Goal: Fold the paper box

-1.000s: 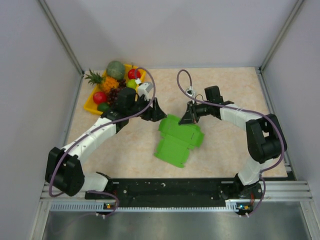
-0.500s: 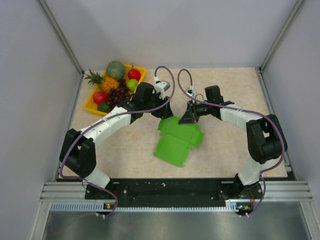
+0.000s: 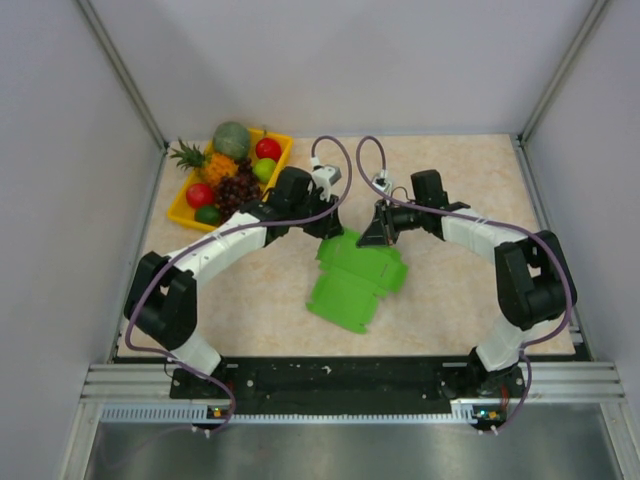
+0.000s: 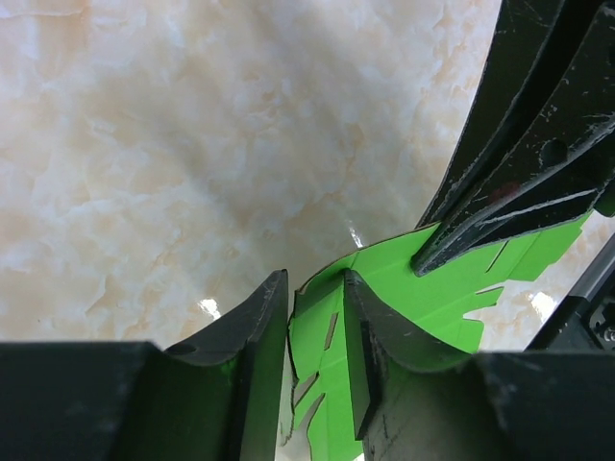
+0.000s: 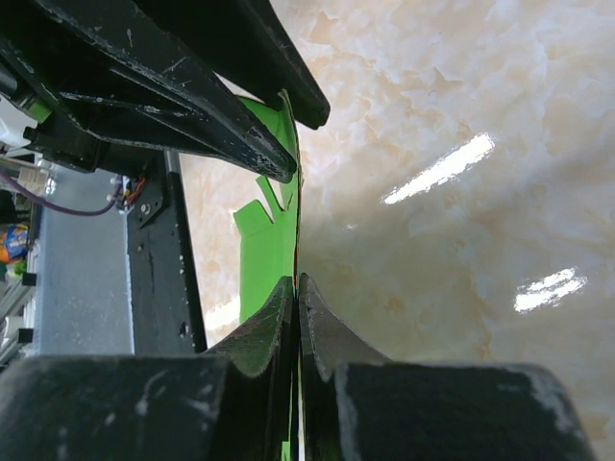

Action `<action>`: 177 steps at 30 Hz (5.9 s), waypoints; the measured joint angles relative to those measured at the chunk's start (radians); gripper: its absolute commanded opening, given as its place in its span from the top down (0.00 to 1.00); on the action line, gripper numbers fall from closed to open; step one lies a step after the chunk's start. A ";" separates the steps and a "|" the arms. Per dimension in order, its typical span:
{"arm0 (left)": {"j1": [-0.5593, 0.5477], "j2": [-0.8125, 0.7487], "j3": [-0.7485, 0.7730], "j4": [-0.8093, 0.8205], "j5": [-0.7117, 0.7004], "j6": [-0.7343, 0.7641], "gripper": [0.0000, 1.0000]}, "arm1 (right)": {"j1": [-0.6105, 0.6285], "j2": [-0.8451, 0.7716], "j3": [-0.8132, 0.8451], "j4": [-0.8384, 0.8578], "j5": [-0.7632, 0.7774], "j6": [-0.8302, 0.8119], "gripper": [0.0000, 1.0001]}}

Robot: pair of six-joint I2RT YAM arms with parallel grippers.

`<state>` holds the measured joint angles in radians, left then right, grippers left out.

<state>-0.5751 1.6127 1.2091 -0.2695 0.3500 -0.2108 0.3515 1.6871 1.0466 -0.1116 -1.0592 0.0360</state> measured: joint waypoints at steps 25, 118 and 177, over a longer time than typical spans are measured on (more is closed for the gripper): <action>-0.121 -0.040 -0.032 0.045 -0.228 -0.007 0.74 | 0.000 0.000 -0.006 0.023 0.020 0.065 1.00; -0.097 -0.254 -0.466 0.278 -0.240 -0.165 0.31 | 0.007 -0.114 -0.125 0.041 0.337 0.061 1.00; -0.029 0.058 -0.446 0.706 -0.042 0.087 1.00 | 0.089 -0.164 -0.195 0.180 0.542 -0.140 0.81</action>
<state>-0.6044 1.6703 0.7628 0.4370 0.3077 -0.1234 0.4400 1.5230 0.8520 0.0685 -0.5175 -0.1036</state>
